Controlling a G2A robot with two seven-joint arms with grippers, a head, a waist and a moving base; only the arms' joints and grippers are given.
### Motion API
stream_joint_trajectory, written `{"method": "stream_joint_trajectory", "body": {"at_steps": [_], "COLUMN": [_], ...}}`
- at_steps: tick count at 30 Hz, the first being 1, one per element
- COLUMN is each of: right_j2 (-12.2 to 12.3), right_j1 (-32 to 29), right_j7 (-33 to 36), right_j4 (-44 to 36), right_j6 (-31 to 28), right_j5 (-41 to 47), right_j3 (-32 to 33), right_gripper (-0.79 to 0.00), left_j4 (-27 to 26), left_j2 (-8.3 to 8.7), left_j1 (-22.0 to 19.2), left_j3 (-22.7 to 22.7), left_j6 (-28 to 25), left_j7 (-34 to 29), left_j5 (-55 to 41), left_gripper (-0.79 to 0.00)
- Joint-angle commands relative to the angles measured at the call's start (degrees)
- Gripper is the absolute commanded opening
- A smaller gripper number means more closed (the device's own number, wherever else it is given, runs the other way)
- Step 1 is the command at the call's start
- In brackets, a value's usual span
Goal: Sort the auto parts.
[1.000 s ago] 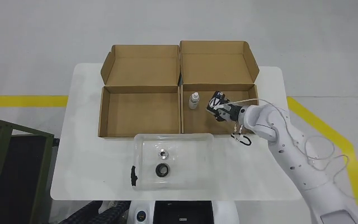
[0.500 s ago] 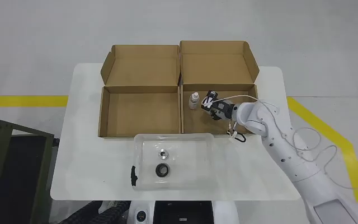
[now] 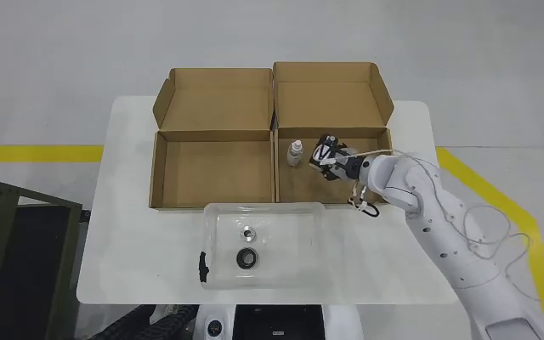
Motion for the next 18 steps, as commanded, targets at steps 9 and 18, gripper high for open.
{"method": "stream_joint_trajectory", "body": {"at_steps": [9,18], "right_j2": [1.78,1.66], "right_j1": [-9.37,-13.21], "right_j7": [-0.46,-1.6], "right_j4": [-16.89,-23.46], "right_j6": [-3.09,-5.81], "right_j5": [0.94,0.26], "right_j3": [5.9,1.08], "right_gripper": [-0.437,-0.428], "left_j4": [0.0,0.0], "left_j2": [0.0,0.0], "left_j1": [0.0,0.0], "left_j3": [0.0,0.0], "left_j6": [0.0,0.0], "left_j7": [0.0,0.0], "left_j5": [0.0,0.0], "left_gripper": [0.0,0.0]}}
